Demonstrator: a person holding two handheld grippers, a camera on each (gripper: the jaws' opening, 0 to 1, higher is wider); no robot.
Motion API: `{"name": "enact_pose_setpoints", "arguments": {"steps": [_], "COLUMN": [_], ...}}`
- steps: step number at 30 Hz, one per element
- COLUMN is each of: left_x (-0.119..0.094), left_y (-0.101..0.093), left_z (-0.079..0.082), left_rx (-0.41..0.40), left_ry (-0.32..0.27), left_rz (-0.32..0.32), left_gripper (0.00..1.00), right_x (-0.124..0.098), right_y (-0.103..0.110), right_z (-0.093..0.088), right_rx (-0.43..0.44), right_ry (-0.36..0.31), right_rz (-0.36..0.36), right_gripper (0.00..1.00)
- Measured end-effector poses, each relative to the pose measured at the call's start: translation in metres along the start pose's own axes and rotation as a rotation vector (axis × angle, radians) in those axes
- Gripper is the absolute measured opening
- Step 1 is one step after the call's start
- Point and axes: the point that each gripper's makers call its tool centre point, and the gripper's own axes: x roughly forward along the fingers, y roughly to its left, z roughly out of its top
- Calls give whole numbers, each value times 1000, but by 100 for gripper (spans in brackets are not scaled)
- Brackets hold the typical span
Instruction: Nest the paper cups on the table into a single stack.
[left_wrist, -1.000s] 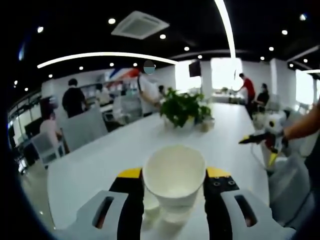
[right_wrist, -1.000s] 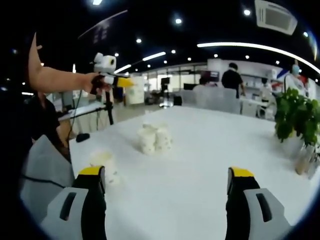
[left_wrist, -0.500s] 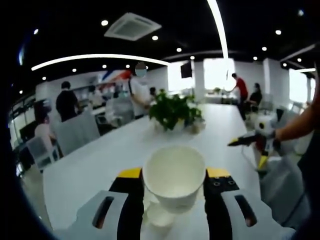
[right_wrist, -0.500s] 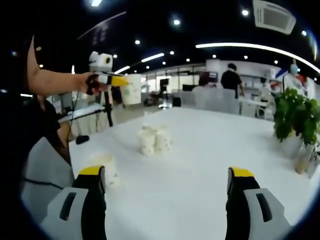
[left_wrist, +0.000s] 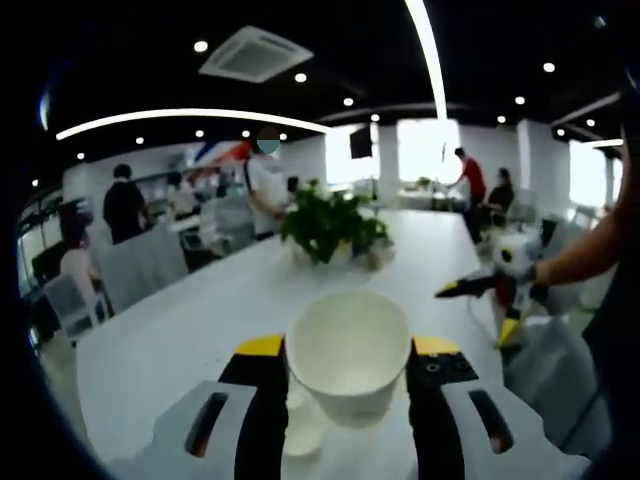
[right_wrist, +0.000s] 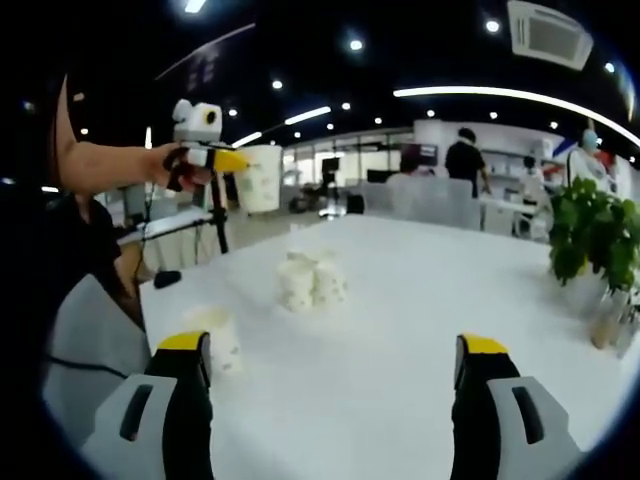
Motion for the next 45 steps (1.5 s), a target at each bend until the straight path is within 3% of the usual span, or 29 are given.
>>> {"name": "enact_pose_setpoints", "arguments": {"steps": [5, 20, 24, 45], "left_x": [0, -12, -12, -29], "left_y": [-9, -43, -50, -91], "left_z": [-3, 15, 11, 12], "left_rx": [-2, 10, 32, 26], "left_ry": [-2, -45, -15, -17], "left_rz": [-4, -22, -24, -57], "left_gripper": [44, 44, 44, 44], "right_x": [-1, 0, 1, 1], "right_y": [-2, -1, 2, 3], "right_z": [0, 0, -2, -9], "right_rx": [-2, -2, -3, 10], "right_ry": [1, -1, 3, 7], "right_rz": [1, 6, 11, 10], "right_gripper": [100, 100, 100, 100]}}
